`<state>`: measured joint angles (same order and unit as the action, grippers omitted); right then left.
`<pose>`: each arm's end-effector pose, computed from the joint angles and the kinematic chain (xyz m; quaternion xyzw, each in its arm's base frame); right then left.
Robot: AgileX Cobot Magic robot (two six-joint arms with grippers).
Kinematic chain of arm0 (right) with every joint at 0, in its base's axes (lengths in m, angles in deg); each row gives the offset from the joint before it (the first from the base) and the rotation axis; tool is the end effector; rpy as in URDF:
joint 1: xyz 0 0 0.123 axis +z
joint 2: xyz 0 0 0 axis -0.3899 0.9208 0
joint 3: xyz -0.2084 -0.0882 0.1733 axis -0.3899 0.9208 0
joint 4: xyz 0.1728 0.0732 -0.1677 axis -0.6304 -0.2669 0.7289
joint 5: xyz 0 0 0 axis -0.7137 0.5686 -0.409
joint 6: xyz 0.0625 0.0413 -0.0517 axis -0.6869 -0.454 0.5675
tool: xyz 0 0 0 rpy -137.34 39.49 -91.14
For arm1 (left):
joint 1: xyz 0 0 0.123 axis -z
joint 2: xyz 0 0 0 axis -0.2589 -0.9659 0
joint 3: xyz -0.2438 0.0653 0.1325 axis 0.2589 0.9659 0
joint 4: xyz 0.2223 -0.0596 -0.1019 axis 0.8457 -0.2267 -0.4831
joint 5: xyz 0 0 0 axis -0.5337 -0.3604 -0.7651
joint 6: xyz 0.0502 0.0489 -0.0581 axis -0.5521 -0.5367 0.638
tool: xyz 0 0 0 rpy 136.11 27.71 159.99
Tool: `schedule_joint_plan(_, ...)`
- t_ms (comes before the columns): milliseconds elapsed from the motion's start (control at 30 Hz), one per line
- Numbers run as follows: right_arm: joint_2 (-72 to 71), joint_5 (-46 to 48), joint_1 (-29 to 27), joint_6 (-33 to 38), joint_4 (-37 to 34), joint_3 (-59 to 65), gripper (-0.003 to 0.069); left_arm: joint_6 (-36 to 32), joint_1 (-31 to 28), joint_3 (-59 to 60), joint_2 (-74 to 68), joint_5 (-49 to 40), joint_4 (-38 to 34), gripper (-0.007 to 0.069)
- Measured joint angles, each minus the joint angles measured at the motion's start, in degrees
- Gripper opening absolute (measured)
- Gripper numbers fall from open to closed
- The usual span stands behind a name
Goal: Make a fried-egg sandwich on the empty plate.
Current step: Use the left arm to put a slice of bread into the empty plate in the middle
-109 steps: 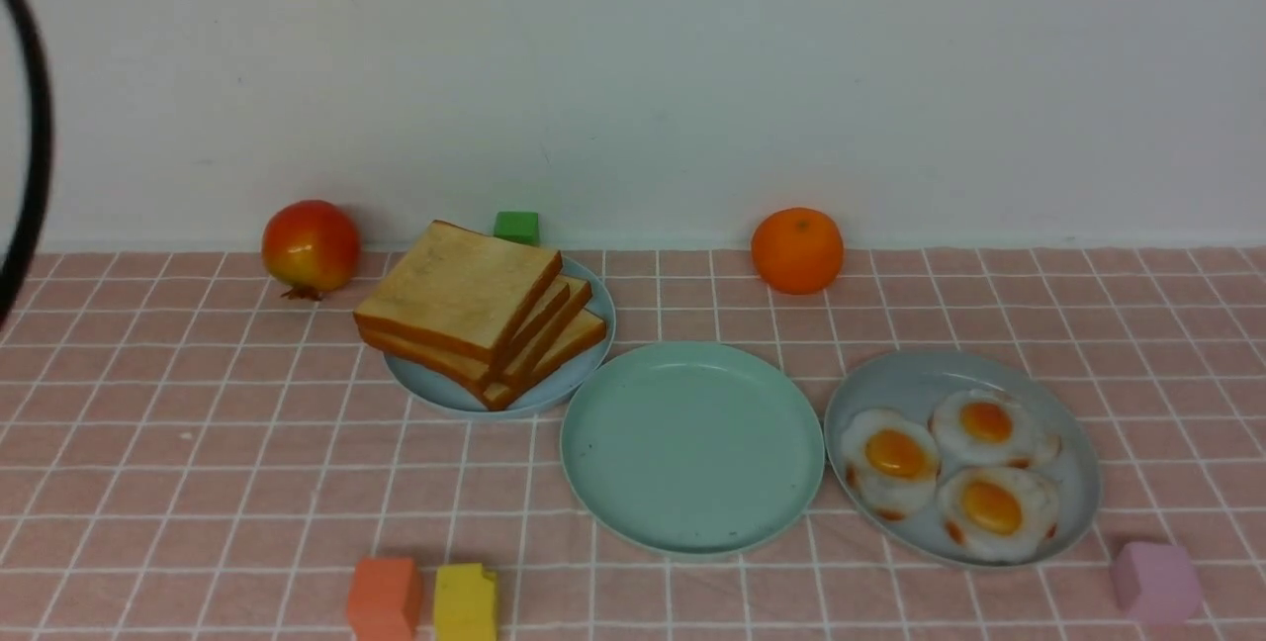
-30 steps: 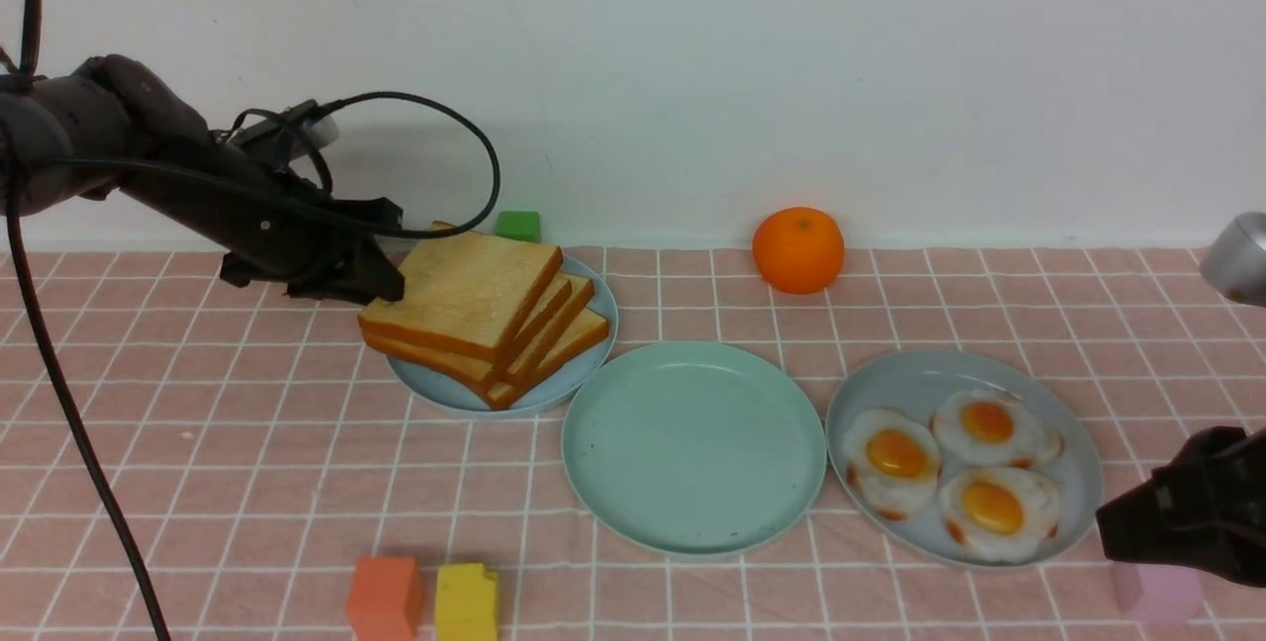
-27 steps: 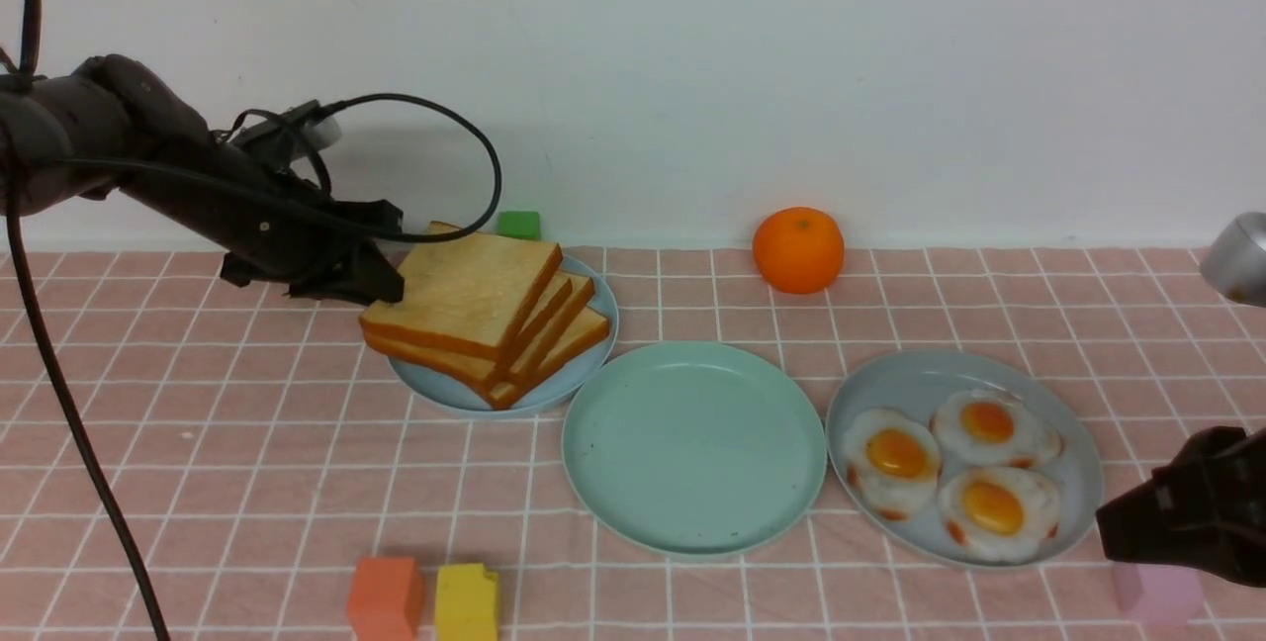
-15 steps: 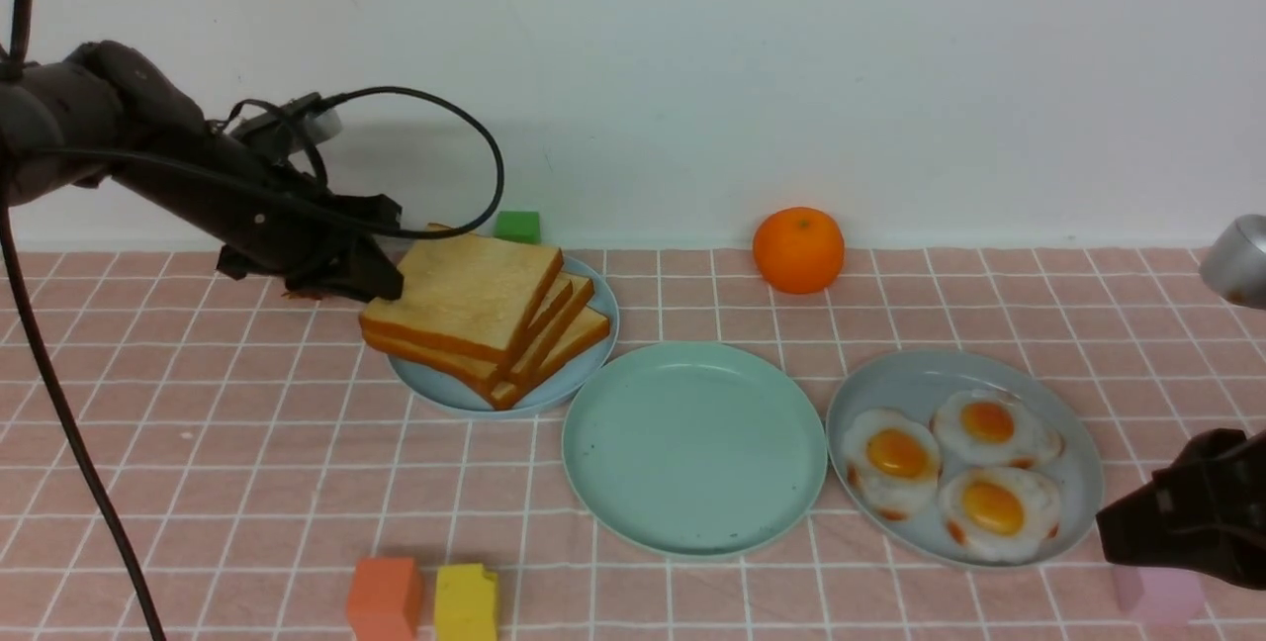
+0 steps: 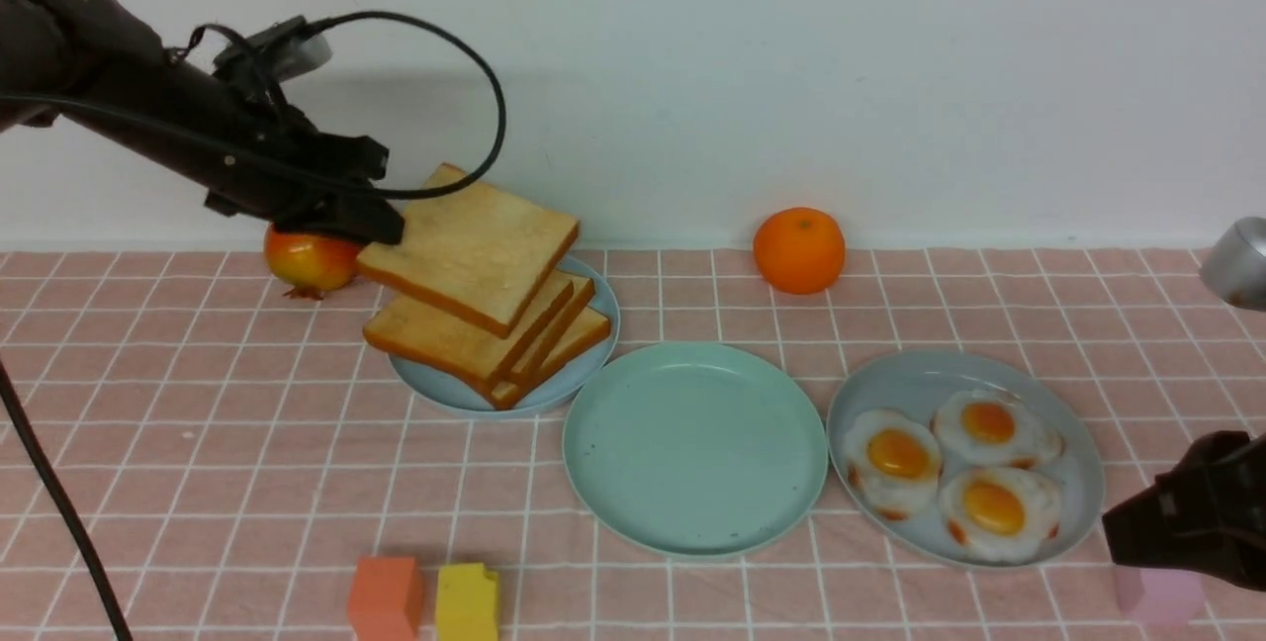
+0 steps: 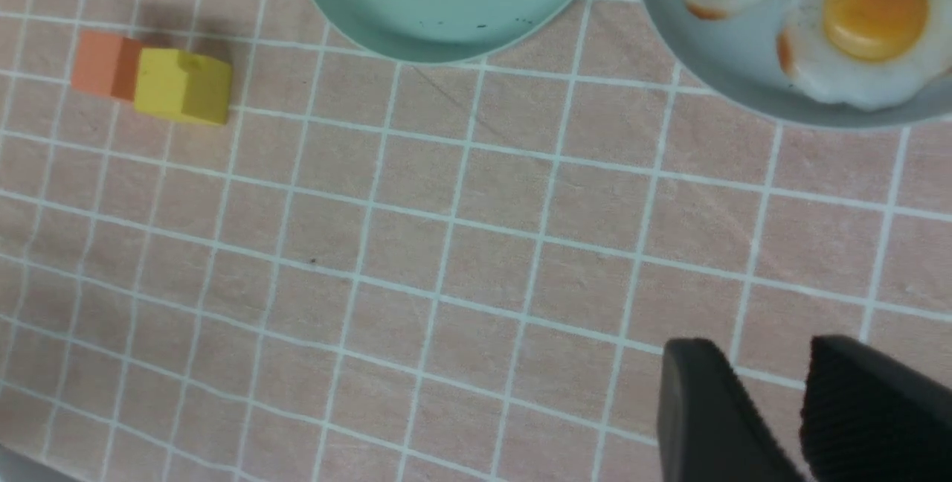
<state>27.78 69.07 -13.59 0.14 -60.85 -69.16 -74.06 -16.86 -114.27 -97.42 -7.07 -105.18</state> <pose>0.1711 0.0590 0.3077 -0.0850 0.9434 0.1952 0.2545 0.4534 -0.0383 0.2618 0.0822 0.9178 -0.2851 0.2639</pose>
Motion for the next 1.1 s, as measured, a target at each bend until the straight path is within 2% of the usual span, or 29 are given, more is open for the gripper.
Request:
schedule_joint_plan(100,0.00,-0.36,0.00,-2.93,1.96,0.00,0.0239,-2.22,2.46,0.17,0.00,-1.60,-3.81,0.0071)
schedule_joint_plan(200,0.00,-0.92,0.00,-5.84,4.67,0.00,0.0239,-2.62,5.48,0.17,0.00,-2.21,-4.54,0.0071)
schedule_joint_plan(300,0.00,-1.99,0.00,-9.79,9.65,0.00,0.0239,-1.41,11.01,0.17,-0.30,-2.20,-2.98,0.0071)
schedule_joint_plan(467,0.00,-2.69,0.00,-13.90,13.76,0.00,0.0239,3.15,16.46,0.17,-2.93,-1.02,1.81,0.0071)
schedule_joint_plan(633,0.00,-2.68,0.00,-15.79,16.04,0.00,0.0239,4.53,18.24,0.17,-6.70,-0.25,5.87,0.0071)
schedule_joint_plan(967,3.96,-3.28,0.00,-18.37,17.74,0.00,0.0239,9.68,18.75,0.17,-8.65,2.01,6.58,0.0069)
schedule_joint_plan(1100,6.41,-3.76,0.00,-18.34,17.74,-0.63,0.0249,11.44,19.51,0.17,-8.65,2.01,6.52,0.0123)
